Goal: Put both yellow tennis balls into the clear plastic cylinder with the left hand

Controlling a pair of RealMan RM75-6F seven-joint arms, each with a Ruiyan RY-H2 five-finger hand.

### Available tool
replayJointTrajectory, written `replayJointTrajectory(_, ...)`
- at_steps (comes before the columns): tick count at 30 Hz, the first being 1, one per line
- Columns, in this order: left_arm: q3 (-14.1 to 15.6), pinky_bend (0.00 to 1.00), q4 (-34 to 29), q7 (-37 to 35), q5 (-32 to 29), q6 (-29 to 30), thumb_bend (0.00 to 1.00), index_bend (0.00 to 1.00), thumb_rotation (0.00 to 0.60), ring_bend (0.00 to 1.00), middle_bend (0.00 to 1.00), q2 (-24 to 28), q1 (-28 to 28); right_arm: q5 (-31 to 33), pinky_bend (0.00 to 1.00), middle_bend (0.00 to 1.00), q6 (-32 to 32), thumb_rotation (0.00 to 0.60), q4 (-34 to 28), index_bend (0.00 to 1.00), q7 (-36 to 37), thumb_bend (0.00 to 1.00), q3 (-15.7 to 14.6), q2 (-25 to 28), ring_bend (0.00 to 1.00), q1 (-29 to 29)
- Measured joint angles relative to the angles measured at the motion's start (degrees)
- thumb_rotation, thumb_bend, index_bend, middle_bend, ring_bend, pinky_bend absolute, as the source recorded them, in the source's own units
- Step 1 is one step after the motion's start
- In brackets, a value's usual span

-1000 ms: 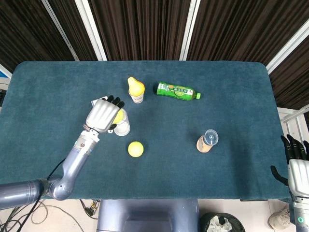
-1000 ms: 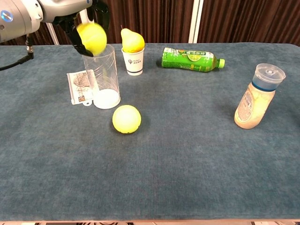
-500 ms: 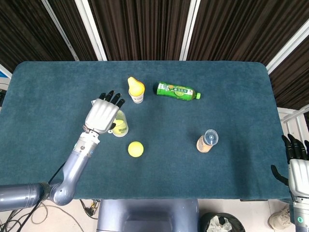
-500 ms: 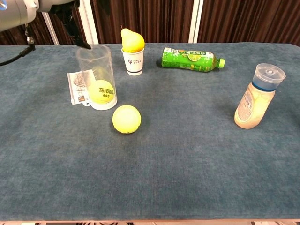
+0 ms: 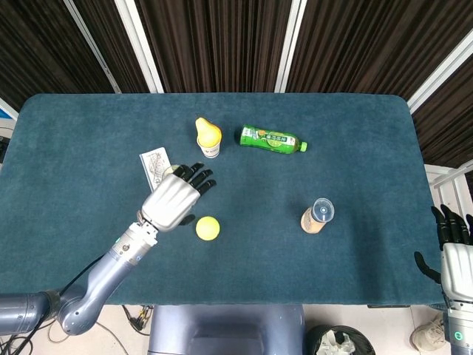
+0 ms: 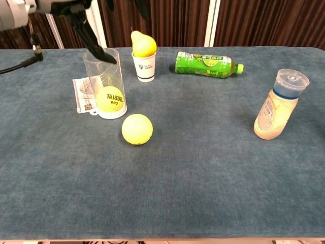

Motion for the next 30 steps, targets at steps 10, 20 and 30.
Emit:
replayJointTrajectory(10, 4.22, 0.27, 0.97, -3.41, -2.68, -8.47, 0.0, 0.23, 0.6, 0.12, 0.15, -0.23, -1.3, 0.31, 0.06, 0.08, 0.16, 0.6, -0.21, 0.08, -0.2, 0.34, 0.24, -0.22, 0.11, -0.02)
replayJointTrajectory(20, 6.17, 0.27, 8.26, -1.12, -6.57, -10.65, 0.0, 0.22, 0.6, 0.12, 0.14, -7.11, -3.3, 0.68, 0.06, 0.08, 0.77, 0.6, -0.25, 0.08, -0.02, 0.34, 0.62, -0.25, 0.11, -0.26)
replayJointTrajectory(30, 7.46, 0.28, 15.58, 1.24, -7.6, -10.85, 0.0, 0.22, 0.6, 0.12, 0.16, -13.86, -4.77, 0.92, 0.06, 0.08, 0.85, 0.6, -0.44, 0.08, 0.27, 0.34, 0.78, -0.13, 0.11, -0.37)
